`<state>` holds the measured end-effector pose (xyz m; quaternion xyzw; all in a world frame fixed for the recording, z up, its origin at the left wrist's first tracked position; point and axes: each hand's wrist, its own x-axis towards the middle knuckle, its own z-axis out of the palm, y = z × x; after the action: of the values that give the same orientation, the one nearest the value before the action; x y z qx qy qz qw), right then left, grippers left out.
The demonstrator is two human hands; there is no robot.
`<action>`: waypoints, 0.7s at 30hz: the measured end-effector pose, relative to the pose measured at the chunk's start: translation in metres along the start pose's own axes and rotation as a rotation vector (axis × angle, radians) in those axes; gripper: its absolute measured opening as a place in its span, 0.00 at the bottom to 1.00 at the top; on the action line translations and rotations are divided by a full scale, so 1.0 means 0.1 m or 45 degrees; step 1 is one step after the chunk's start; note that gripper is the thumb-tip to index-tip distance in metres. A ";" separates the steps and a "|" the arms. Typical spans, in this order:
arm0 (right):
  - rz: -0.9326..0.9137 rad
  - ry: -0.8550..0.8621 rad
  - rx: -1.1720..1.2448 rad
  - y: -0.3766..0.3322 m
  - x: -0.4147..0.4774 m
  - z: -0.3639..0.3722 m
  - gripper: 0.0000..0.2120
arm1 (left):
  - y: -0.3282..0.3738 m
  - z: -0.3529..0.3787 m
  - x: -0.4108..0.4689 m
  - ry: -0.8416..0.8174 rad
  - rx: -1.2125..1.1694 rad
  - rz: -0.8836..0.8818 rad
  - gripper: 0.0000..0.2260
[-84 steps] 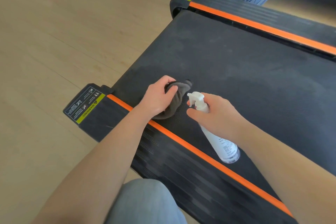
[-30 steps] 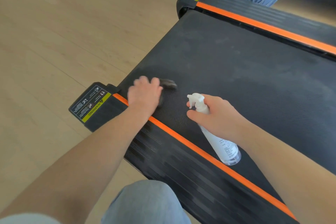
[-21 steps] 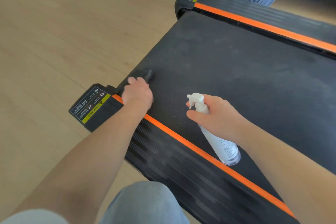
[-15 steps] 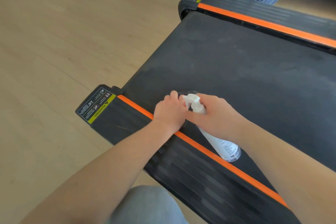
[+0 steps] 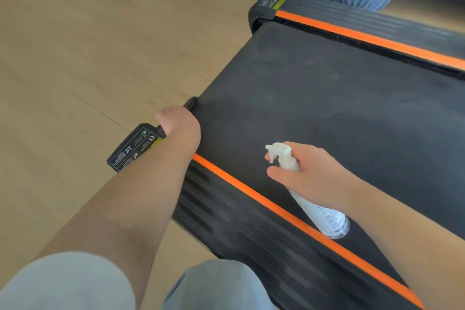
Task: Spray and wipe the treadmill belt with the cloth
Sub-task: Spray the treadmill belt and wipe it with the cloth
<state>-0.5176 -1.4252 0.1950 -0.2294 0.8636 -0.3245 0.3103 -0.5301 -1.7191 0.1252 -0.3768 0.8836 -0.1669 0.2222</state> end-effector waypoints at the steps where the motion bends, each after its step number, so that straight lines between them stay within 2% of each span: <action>1: -0.007 -0.009 0.006 -0.02 0.01 0.00 0.04 | 0.00 0.01 -0.02 -0.005 0.030 0.026 0.11; 7: 0.004 0.029 -0.007 -0.10 0.12 -0.01 0.05 | 0.21 -0.07 -0.46 0.072 0.277 0.358 0.17; 11: 0.020 0.145 -0.119 -0.23 0.17 0.08 0.21 | 0.39 -0.01 -0.74 0.146 0.304 0.615 0.17; 13: 0.028 0.207 -0.129 -0.27 0.17 0.12 0.22 | 0.40 0.02 -0.80 0.201 0.205 0.661 0.17; 16: 0.016 0.249 -0.113 -0.33 0.15 0.12 0.23 | 0.34 0.06 -0.88 0.213 0.002 0.621 0.17; 21: 0.013 0.213 -0.069 -0.28 0.10 0.01 0.18 | -0.01 0.09 -0.37 0.249 -0.090 0.309 0.17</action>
<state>-0.5179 -1.4507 0.2103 -0.2055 0.8961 -0.3175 0.2324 -0.5024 -1.6935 0.1280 -0.2570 0.9454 -0.1434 0.1401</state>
